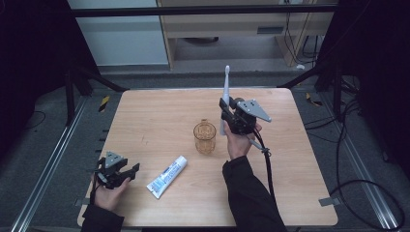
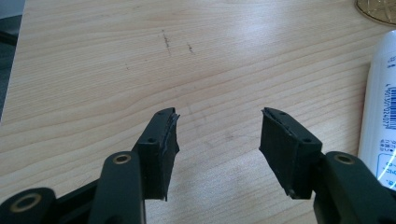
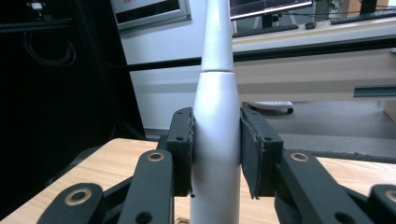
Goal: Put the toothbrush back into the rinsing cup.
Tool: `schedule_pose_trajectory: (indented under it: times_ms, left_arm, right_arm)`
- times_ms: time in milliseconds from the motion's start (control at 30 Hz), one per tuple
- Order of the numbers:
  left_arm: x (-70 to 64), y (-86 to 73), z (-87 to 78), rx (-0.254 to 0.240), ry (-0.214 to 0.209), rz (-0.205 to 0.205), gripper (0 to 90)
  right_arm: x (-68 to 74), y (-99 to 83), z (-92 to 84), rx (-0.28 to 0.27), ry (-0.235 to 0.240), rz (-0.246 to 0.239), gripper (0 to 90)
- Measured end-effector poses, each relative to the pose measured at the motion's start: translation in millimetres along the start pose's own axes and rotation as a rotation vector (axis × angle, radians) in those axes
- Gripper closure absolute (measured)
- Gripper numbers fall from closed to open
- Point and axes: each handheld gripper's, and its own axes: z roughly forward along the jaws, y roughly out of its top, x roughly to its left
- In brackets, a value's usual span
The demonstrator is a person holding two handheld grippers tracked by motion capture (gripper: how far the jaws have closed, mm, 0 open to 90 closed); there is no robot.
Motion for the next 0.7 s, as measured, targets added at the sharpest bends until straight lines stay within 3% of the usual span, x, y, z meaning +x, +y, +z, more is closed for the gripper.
schedule_pose_trajectory:
  times_ms: [700]
  left_arm:
    - [0.3,-0.1,-0.5,-0.002,0.001,0.001,45.2]
  right_arm:
    - [11.6,-6.3,15.5,-0.039,0.019,0.024,67.1]
